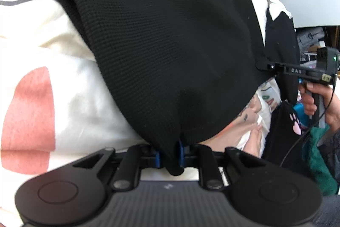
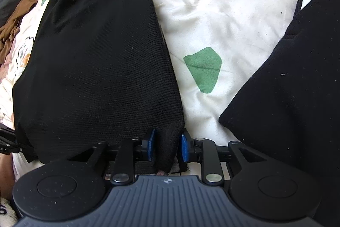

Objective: Fold clothes
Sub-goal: 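Grasp the waistband with the left tool while the right tool grasps the leg ends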

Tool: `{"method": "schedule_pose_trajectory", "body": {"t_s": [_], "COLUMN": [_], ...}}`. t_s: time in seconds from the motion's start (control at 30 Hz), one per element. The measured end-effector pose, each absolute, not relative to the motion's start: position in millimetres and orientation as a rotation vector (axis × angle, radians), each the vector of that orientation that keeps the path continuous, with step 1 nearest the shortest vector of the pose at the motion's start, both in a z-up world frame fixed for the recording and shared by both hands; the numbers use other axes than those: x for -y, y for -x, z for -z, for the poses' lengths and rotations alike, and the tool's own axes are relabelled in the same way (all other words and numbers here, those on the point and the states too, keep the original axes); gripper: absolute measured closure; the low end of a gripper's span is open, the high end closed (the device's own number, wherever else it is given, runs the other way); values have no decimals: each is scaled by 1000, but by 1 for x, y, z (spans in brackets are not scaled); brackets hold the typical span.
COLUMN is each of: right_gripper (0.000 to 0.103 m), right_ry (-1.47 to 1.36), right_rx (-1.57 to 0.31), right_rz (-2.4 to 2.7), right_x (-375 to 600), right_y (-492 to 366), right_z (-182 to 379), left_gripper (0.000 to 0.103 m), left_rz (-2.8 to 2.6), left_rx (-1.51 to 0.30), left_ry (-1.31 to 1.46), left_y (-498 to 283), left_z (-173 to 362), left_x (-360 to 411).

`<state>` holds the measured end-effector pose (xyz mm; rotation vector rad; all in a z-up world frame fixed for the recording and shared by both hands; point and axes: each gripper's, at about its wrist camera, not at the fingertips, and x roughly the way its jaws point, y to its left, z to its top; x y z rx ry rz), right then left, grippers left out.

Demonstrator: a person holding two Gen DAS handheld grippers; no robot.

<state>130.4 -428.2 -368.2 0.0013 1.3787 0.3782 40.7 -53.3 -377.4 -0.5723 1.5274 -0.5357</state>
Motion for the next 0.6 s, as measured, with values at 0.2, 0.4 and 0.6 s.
{"method": "schedule_pose_trajectory", "body": {"t_s": [0.2,0.4,0.6], "right_gripper": [70,67,58], "right_ry": [-15,-42,-76], "right_rx": [-1377,-1420,-1433], "right_rz": [-369,-346,-330], "right_x": [431,437,439], "right_y": [-133,-137,-138], "right_z": [367,369,376], "left_gripper": [82,77,76], "left_rz": [502,455,444], "left_rx": [-1550,-1558,-1556], "left_ry": [597,599,640], "left_y": [-42,-44,-46], "left_z": [375,372,380], "left_x": [48,45,46]}}
